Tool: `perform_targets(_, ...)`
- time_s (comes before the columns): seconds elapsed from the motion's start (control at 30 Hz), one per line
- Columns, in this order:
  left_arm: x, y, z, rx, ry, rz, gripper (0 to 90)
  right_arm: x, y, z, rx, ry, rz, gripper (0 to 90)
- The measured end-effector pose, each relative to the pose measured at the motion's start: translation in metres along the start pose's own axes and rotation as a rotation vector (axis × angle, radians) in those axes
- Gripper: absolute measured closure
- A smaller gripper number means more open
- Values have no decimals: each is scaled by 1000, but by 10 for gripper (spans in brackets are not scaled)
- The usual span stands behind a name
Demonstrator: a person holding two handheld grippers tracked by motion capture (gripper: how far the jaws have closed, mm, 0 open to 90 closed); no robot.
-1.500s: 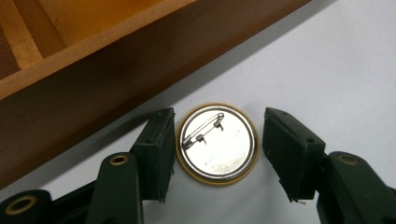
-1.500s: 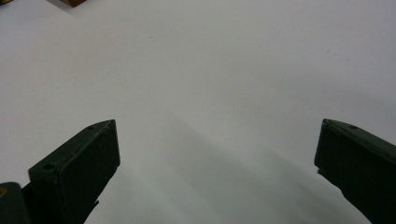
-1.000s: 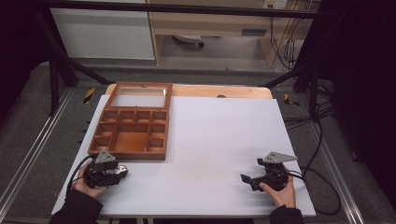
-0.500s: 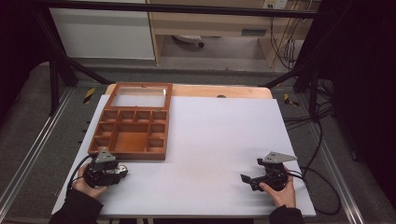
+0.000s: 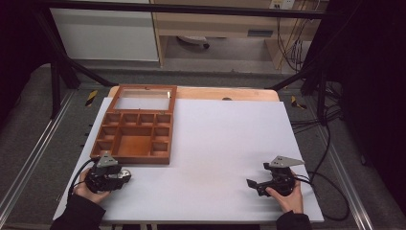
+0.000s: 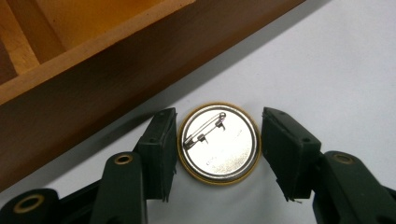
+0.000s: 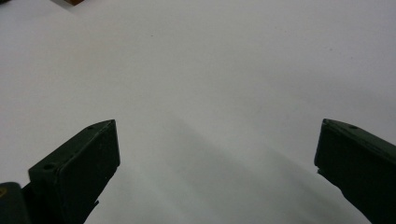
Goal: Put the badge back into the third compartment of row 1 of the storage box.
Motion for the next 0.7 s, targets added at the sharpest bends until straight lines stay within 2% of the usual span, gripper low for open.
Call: perform_targets(0.7, 0, 8, -2, 9, 9, -24, 459, 1, 0, 0, 4, 4, 7, 8)
Point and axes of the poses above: each handheld gripper's, and its own axes: y roughly backward along the jaws, x roughly out of its underside, z roughly to its left, the point moved 7 cm from there along -y, roughly forward along the jaws, and after that the axes turned 1 degree about z, right-handed, at the moved point
